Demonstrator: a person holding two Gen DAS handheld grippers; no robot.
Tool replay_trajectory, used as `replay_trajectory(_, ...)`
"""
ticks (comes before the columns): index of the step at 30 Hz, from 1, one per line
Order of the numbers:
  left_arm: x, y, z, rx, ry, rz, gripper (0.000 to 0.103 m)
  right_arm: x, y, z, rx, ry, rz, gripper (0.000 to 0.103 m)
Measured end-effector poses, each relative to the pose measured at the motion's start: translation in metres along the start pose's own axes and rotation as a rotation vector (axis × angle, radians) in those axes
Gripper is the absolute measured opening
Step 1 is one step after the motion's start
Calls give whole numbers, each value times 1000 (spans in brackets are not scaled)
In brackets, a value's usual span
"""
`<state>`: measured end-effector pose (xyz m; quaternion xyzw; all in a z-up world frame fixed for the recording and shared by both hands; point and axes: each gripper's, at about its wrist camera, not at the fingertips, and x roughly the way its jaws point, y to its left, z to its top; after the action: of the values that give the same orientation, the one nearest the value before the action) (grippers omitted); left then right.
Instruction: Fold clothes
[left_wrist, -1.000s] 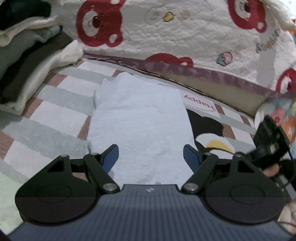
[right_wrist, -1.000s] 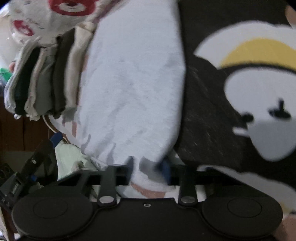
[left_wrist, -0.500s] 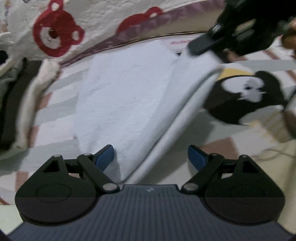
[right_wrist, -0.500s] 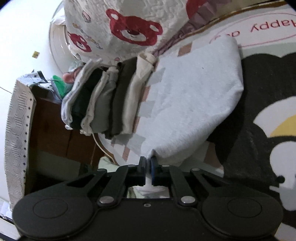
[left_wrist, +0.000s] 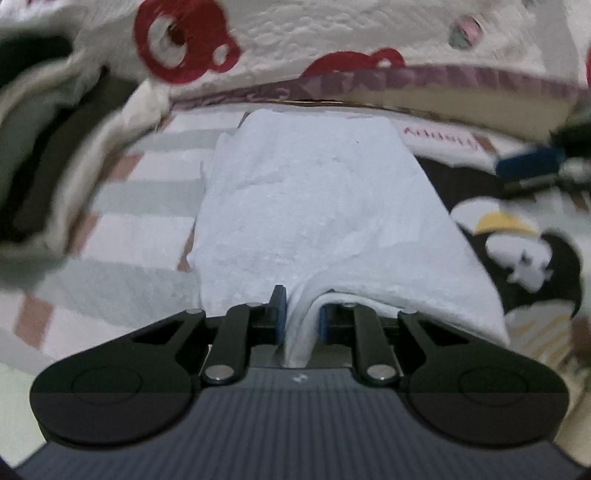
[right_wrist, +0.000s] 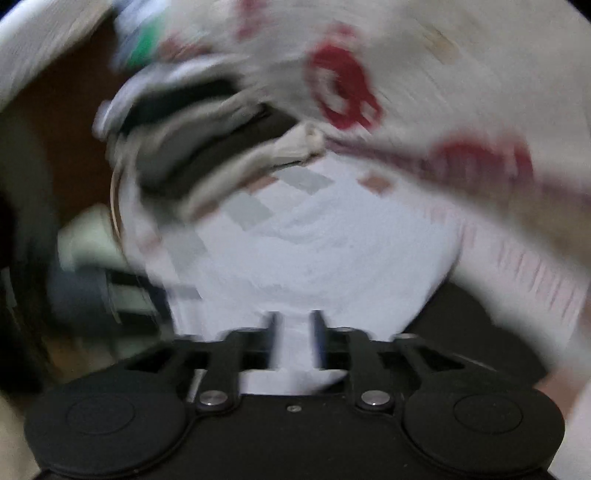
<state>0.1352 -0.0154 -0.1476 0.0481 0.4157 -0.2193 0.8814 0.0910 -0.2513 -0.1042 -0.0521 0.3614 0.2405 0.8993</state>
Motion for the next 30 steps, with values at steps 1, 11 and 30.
replay_trajectory(1, 0, 8, 2, -54, 0, -31, 17, 0, 17, -5, -112, -6, -25, 55)
replay_trajectory(11, 4, 51, -1, -351, 15, -182, 18, 22, 107, -53, -744, 63, -133, 60)
replay_trajectory(30, 6, -4, 6, 274, 51, 89, 62, 22, 55, 0, -389, -76, -160, 8)
